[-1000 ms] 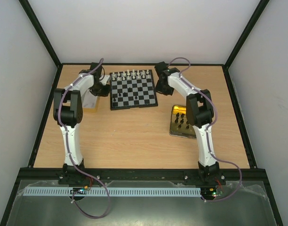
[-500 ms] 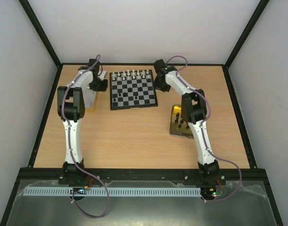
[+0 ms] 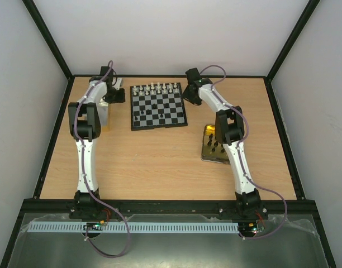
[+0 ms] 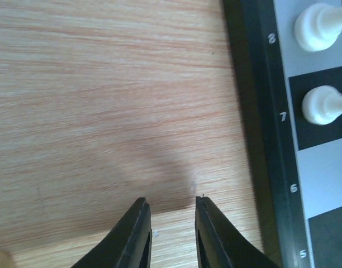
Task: Set up the chess pieces on the board
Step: Move the chessboard to the center of the board.
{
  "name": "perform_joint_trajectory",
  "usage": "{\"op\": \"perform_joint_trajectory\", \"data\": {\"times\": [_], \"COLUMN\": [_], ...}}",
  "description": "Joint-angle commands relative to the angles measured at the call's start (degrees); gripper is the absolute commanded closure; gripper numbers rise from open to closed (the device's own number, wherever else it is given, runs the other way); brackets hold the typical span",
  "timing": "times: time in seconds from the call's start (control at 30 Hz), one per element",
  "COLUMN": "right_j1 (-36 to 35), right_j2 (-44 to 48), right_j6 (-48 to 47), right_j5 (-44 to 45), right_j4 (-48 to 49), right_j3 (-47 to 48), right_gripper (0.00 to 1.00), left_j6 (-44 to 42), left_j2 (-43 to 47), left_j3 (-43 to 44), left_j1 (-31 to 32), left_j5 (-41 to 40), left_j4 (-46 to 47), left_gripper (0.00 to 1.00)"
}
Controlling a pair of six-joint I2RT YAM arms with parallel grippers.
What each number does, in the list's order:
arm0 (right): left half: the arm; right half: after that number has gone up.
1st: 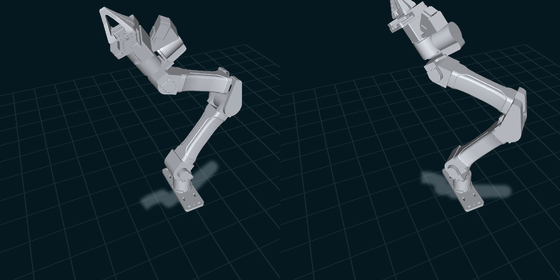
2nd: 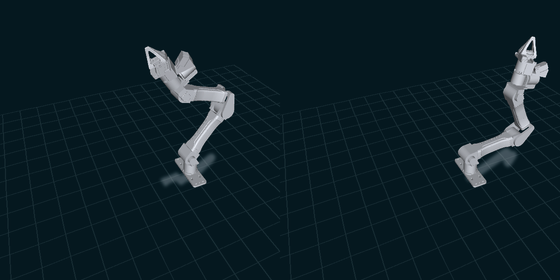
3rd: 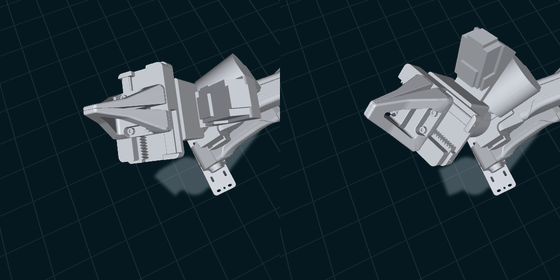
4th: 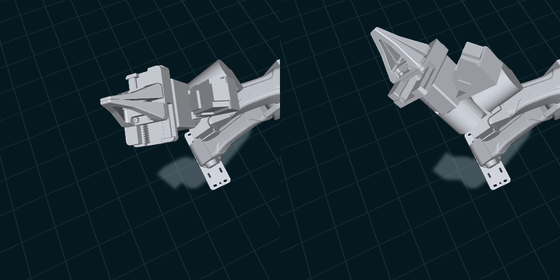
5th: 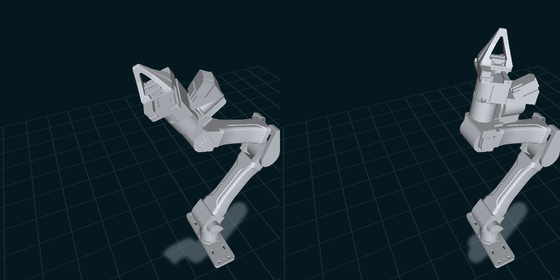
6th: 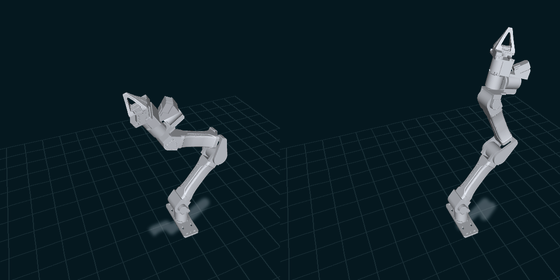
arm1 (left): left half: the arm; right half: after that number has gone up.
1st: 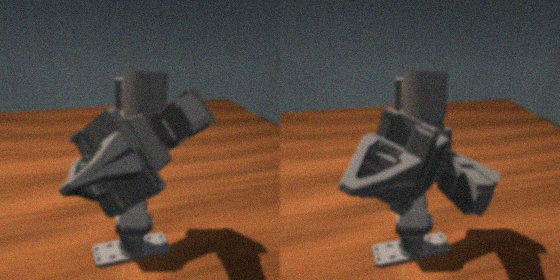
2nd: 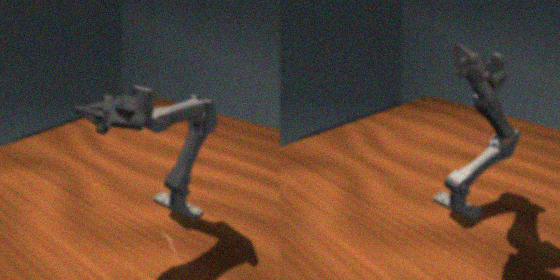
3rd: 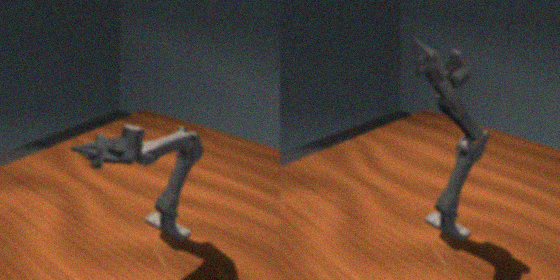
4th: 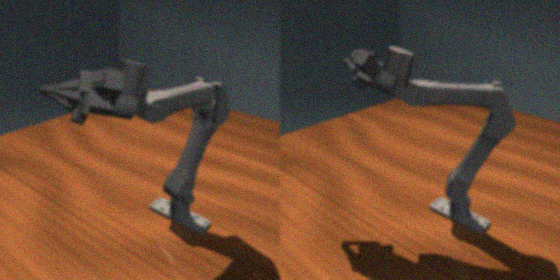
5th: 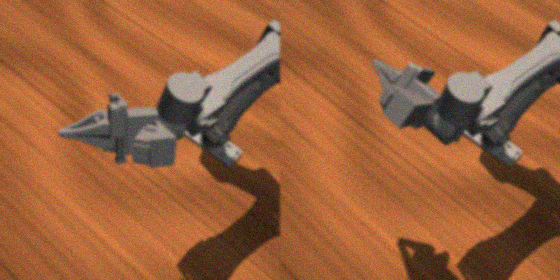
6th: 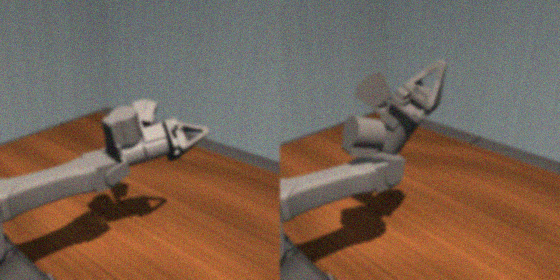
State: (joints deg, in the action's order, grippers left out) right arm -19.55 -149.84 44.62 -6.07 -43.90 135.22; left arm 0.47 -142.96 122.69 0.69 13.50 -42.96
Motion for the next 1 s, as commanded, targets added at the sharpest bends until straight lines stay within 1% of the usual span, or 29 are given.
{"op": "perform_joint_trajectory", "data": {"times": [0.0,0.1,0.23,0.27,0.4,0.77,0.97], "right_j1": [0.13,0.13,-0.17,-0.29,-1.02,-2.71,-3.96], "right_j2": [-3.59,-3.87,-3.52,-3.26,-2.59,-2.43,-2.02], "right_j6": [2.32,2.5,2.13,1.94,1.49,-0.22,-1.49], "right_j5": [-2.68,-3.98,-4.87,-5.03,-5.14,-6.66,-6.3], "right_j4": [1.23,1.38,1.26,1.38,1.87,3.2,2.79], "right_j3": [0.67,0.55,-0.21,-0.63,-2.58,-3.63,-3.62], "right_gripper": [0.95,0.98,0.98,0.98,0.98,0.98,0.98], "left_j6": [1.62,2.13,2.51,2.64,2.95,3.05,2.61], "left_j2": [-4.13,-4.59,-4.41,-4.25,-4.0,-3.78,-2.68], "left_j3": [-0.19,-1.43,-3.81,-4.54,-6.26,-7.05,-7.23], "left_j1": [-0.46,-0.68,-0.69,-0.69,-0.56,0.57,2.21], "left_j5": [6.19,10.13,14.49,15.2,17.59,20.09,19.96], "left_j4": [-2.43,-2.44,-2.1,-1.86,-1.51,-1.31,-1.42], "left_gripper": [0.8,0.82,0.85,0.86,0.97,0.98,0.98]}}
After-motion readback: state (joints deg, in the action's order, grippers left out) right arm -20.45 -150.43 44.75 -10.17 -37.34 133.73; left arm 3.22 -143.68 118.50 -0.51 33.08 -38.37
